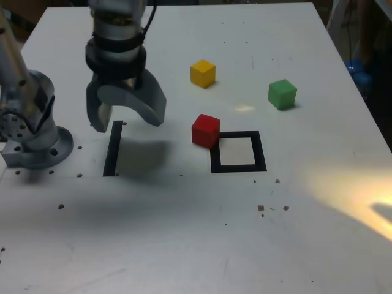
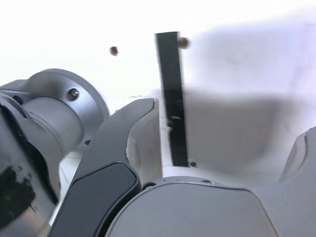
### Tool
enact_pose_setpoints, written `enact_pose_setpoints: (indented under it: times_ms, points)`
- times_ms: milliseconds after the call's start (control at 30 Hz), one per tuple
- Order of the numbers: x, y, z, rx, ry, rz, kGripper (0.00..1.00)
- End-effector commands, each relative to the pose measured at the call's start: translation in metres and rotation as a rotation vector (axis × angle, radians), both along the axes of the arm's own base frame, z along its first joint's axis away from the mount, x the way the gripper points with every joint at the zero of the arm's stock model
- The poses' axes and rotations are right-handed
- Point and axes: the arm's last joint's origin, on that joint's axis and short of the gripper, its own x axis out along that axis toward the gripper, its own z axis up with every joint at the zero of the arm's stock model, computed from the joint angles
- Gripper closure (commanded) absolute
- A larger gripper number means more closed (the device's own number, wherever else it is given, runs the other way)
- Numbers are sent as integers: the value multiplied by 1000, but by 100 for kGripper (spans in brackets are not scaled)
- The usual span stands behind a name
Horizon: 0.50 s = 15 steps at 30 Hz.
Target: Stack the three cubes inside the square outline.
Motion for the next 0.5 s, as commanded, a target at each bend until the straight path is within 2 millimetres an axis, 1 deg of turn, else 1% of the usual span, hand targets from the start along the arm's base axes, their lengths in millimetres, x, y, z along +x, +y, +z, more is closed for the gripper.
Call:
enact_pose_setpoints:
  times_ms: [0,200,467]
  points:
    - [7,-2,3,4,6,-13,4]
    - [34,-10,13,21,17,-67,4]
    - [64,-12,15,29,25,-159,5]
